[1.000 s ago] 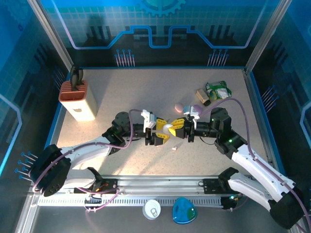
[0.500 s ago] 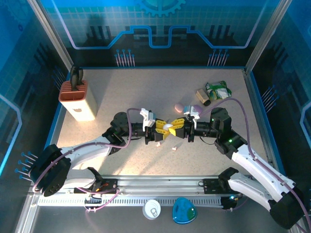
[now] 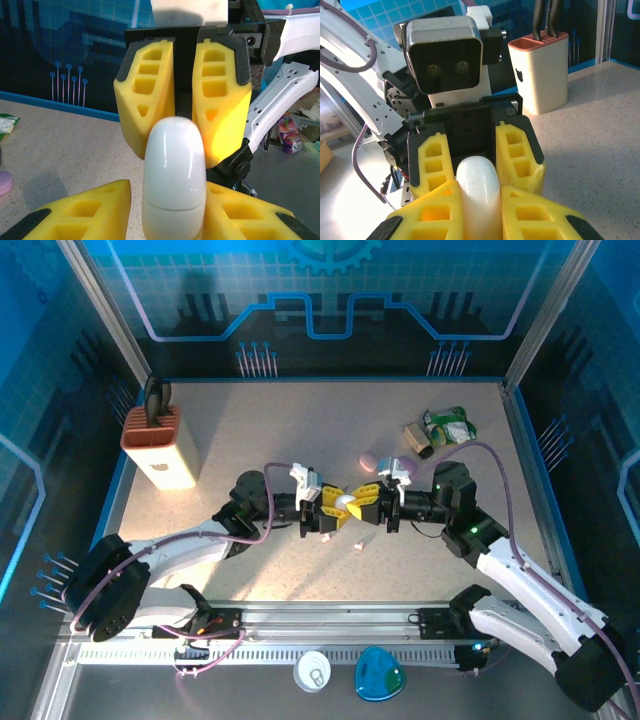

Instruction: Insert wireless bluetooth earbuds into charging case

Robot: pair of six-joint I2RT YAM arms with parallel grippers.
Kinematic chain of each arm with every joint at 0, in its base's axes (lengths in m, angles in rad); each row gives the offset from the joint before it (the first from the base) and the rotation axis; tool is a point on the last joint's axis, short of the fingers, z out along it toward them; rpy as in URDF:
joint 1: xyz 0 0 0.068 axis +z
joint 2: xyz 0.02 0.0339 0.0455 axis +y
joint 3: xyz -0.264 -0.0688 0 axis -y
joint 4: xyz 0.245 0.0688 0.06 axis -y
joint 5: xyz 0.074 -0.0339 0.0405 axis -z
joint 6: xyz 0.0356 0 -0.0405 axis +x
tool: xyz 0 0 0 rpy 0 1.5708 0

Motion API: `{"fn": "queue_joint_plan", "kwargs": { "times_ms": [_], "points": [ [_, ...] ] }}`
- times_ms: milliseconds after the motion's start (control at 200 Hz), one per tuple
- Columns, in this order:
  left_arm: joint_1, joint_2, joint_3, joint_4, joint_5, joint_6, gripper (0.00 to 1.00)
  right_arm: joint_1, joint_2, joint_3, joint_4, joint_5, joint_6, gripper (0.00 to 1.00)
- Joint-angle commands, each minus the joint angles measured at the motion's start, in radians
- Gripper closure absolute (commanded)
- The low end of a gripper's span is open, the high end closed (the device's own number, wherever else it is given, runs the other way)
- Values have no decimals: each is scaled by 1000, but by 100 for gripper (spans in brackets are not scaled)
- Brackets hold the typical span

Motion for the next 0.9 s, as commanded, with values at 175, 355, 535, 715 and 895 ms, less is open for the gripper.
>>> {"fn": "queue_joint_plan", "kwargs": {
  "times_ms": [175,355,535,715,895],
  "points": [
    [1,4,-5,50,-7,-1,72,5,19,3,24,-15,1,88],
    [2,3,-1,45,0,-1,75,5,24,9,14,-12,-6,88],
    [1,4,-2,38,9,10,89,6,29,12,19,-7,-1,87],
    [3,2,-13,35,-8,23,64,6,16,13,29,13,0,86],
    [4,3,-11,33,-8,19,63,5,16,16,21,8,-5,88]
  ]
}}
